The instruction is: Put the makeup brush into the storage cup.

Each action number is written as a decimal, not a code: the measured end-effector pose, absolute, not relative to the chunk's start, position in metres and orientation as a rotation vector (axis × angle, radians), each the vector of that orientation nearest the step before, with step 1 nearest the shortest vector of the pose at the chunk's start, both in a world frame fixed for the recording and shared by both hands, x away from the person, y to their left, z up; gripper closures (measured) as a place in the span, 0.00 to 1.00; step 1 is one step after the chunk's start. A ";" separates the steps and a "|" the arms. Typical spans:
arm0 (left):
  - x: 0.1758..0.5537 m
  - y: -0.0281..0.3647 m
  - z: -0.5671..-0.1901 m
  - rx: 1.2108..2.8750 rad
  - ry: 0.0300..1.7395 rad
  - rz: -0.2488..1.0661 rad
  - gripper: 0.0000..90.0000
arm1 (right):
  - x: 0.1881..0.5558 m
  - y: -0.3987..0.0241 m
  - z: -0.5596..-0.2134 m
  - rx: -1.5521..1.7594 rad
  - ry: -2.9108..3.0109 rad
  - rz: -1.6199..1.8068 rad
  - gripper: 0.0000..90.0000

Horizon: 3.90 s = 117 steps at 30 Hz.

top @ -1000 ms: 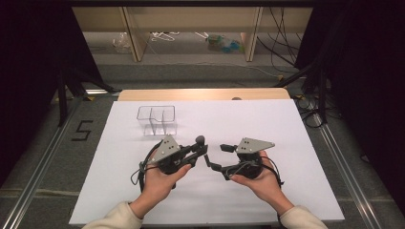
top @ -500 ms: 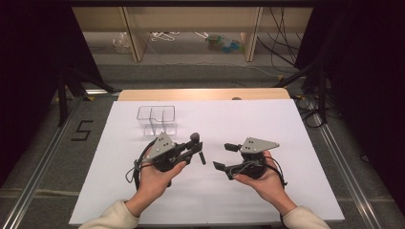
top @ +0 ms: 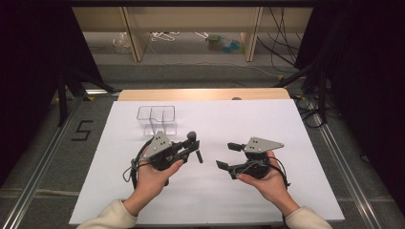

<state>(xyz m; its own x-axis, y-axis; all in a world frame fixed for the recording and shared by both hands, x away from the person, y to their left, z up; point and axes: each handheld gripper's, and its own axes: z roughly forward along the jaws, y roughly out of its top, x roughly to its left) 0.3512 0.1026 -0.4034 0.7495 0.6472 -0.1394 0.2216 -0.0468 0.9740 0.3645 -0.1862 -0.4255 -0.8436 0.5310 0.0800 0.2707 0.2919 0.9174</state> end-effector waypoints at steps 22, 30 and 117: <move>0.354 0.110 -0.401 1.601 0.740 0.413 0.87 | 0.360 -0.198 -0.423 0.742 2.283 1.587 0.25; 0.356 0.113 -0.400 1.608 0.745 0.430 0.87 | 0.357 -0.201 -0.423 0.752 2.272 1.596 0.25; 0.365 0.139 -0.384 1.636 0.815 0.564 0.86 | 0.329 -0.253 -0.419 0.841 2.160 1.646 0.25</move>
